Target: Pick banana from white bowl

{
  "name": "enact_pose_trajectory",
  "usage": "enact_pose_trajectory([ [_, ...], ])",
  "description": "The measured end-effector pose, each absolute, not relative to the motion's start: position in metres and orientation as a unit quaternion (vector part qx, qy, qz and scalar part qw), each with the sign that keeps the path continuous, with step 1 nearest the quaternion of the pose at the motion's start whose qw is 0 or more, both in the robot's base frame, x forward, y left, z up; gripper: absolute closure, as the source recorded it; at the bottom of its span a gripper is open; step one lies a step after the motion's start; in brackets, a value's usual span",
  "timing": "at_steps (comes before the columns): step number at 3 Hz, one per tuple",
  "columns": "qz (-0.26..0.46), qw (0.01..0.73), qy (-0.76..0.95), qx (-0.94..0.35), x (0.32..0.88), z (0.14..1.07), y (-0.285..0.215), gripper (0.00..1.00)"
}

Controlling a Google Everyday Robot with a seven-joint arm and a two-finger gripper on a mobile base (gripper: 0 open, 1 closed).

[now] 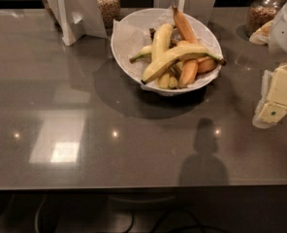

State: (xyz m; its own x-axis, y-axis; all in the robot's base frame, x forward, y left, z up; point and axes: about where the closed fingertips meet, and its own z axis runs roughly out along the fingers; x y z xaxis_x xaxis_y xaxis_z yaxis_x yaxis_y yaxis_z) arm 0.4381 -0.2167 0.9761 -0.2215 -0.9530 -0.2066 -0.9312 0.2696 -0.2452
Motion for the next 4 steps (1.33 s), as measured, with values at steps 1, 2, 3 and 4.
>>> enact_pose_trajectory([
  [1,-0.034,0.159,0.781,-0.603,0.438,0.976,-0.217,0.00],
  [2,-0.036,0.190,0.767,-0.612,0.451,0.979,-0.208,0.00],
  [3,-0.033,0.261,0.726,-0.635,0.485,0.986,-0.183,0.00],
  [4,-0.025,0.329,0.676,-0.659,0.525,0.998,-0.156,0.00],
])
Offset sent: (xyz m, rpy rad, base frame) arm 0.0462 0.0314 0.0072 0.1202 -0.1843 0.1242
